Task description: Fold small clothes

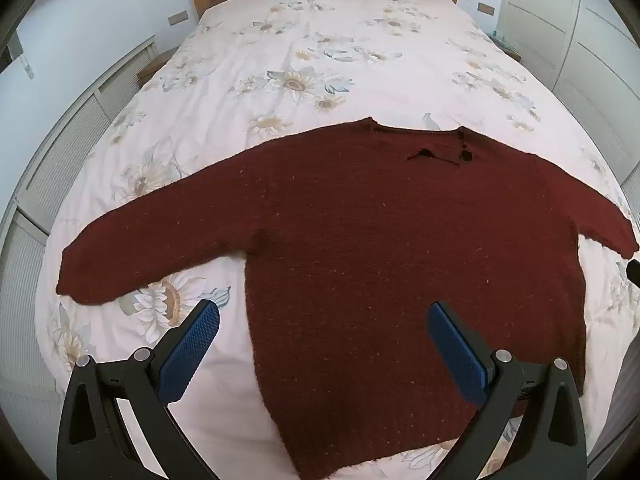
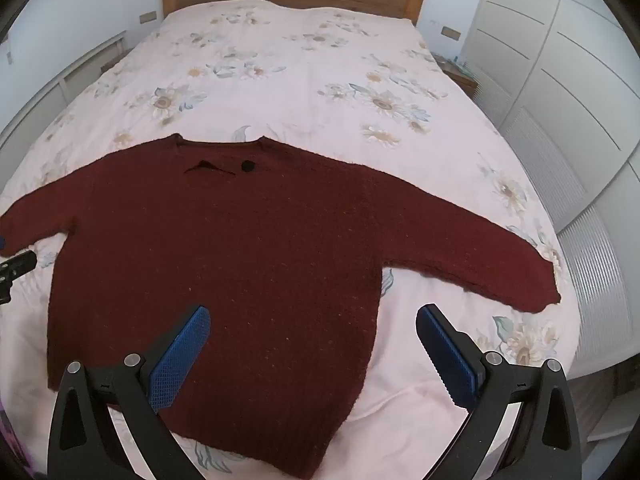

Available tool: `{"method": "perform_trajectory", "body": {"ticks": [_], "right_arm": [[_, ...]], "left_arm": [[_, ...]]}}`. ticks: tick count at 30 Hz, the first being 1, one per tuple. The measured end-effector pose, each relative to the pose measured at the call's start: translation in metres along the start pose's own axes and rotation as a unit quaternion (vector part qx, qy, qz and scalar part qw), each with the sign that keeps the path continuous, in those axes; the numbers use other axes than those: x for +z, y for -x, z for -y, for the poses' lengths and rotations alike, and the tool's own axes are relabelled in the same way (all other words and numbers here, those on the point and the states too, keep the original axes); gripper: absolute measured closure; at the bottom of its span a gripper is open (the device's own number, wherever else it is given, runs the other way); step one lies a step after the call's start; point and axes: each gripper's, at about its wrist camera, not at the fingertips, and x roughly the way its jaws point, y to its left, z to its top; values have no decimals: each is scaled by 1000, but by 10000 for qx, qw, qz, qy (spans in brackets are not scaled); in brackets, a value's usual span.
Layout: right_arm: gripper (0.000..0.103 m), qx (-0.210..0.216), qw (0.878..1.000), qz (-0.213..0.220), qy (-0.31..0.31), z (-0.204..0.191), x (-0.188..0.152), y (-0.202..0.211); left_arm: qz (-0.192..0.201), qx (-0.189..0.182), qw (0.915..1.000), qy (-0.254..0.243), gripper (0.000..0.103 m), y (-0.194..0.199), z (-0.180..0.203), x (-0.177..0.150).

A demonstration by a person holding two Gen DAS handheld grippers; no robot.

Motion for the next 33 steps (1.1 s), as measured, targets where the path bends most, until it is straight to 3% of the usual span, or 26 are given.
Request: {"method": "perform_trajectory", "body": {"ticks": [33], "right_arm": [[0, -117, 9998, -128, 66, 0, -10, -3]], "left_arm": [[-98, 185, 9995, -249, 1, -9, 7, -2]]}}
